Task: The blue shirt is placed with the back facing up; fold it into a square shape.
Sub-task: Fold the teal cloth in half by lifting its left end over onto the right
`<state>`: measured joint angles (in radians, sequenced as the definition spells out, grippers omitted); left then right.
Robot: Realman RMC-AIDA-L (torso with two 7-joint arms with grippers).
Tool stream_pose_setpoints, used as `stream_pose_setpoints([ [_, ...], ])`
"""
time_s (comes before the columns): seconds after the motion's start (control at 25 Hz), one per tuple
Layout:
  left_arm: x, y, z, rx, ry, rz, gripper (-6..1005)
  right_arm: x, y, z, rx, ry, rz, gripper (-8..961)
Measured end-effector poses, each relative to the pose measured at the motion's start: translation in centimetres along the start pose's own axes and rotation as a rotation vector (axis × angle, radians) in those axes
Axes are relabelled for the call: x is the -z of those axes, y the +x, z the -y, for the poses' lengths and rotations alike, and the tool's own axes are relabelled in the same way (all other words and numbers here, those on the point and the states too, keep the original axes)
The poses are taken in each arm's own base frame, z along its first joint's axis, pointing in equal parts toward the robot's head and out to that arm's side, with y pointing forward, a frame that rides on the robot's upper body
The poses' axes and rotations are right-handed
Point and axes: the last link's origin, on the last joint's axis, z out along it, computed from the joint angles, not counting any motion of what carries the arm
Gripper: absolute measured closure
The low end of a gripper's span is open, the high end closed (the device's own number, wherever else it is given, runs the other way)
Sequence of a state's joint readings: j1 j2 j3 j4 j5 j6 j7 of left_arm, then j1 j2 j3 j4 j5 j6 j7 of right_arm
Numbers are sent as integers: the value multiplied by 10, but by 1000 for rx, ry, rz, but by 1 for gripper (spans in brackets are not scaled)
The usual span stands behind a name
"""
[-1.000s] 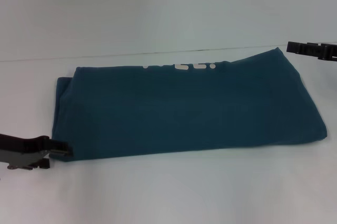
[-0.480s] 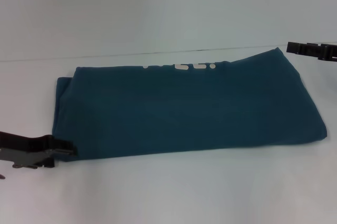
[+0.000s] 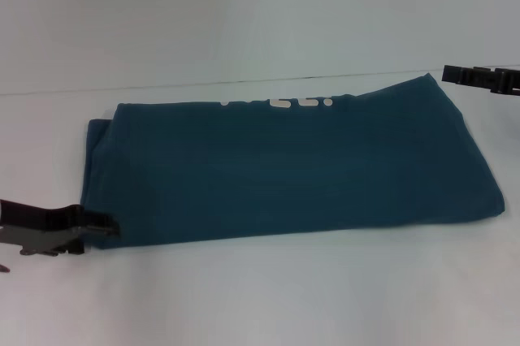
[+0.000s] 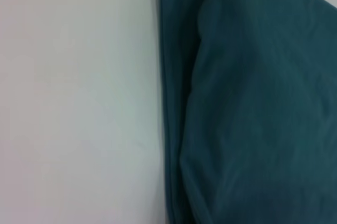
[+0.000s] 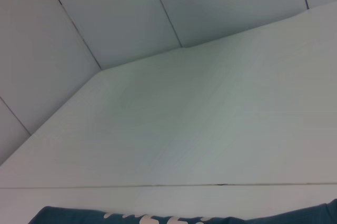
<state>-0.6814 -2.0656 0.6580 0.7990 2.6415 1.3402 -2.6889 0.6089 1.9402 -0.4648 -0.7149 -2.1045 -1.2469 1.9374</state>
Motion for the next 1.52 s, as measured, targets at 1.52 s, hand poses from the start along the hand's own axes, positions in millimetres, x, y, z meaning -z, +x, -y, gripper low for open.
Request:
stream_pose_setpoints([
  [1.52,-6,10,-8,-28,18,-24,275,0,0,0,0,3,1,137],
])
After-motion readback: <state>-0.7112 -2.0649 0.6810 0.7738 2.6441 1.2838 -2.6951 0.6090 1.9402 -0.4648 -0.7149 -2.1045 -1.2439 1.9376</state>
